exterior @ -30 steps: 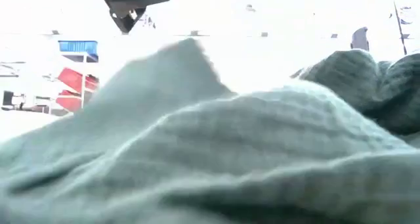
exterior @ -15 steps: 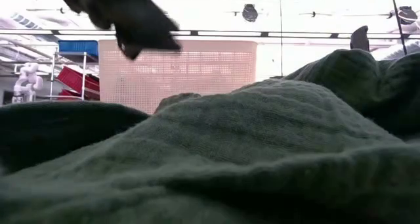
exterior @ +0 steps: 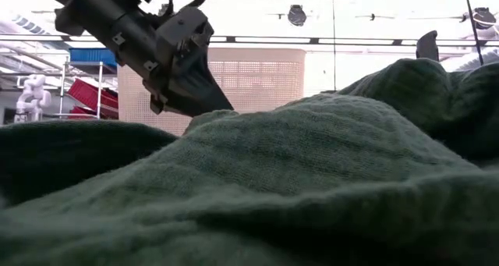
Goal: Fold laundry
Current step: Fold the green shirt
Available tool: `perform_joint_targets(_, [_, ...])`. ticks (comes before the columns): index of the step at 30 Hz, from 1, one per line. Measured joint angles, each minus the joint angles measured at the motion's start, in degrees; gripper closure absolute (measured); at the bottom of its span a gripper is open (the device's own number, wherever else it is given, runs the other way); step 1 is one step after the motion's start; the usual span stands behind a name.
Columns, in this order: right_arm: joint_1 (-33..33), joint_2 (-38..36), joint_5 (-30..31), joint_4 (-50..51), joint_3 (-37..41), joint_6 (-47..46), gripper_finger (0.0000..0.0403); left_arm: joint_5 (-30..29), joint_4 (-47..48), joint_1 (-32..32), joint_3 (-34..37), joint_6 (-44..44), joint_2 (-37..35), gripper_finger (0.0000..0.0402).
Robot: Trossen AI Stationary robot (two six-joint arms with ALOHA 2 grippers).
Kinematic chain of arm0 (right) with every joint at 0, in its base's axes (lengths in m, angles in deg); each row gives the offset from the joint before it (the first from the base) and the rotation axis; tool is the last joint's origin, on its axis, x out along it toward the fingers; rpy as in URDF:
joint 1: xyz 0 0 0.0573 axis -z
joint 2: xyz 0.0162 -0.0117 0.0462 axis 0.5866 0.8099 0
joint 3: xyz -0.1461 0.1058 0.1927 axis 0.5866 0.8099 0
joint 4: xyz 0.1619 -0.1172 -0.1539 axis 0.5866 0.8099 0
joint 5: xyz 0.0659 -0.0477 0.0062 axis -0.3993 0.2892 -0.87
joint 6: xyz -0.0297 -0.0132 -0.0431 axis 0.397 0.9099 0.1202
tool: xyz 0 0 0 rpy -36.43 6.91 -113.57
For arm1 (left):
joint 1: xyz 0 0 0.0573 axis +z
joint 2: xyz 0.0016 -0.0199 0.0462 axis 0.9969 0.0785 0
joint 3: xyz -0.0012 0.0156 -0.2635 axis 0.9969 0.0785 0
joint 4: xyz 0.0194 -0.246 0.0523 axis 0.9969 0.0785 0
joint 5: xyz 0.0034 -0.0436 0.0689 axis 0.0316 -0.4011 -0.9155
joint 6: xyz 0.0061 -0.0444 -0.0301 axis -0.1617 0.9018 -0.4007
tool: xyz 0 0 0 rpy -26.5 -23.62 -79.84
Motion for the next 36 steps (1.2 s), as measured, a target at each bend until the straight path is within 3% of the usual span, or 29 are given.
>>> perform_joint_targets(6, [0.1,0.0,0.3,-0.2,0.0,0.0,0.0199,3.2,1.0,0.1,0.0,0.0,1.5,0.0227])
perform_joint_targets(19, [0.1,0.0,0.3,-0.4,0.0,0.9,0.0199,2.0,0.8,1.8,0.0,-0.3,5.2,0.0227])
perform_joint_targets(30, [0.3,0.0,0.3,-0.4,0.0,1.2,0.0199,8.4,-0.9,1.8,-0.1,-0.7,7.3,0.0229])
perform_joint_targets(33, [0.4,0.0,0.3,-0.4,0.0,1.3,0.0199,10.0,-0.3,1.8,-0.6,-3.9,7.9,0.0259])
perform_joint_targets(36, [0.4,0.0,0.3,-0.4,0.0,1.3,0.0199,11.0,-0.6,1.6,-1.3,-9.6,8.3,0.0334])
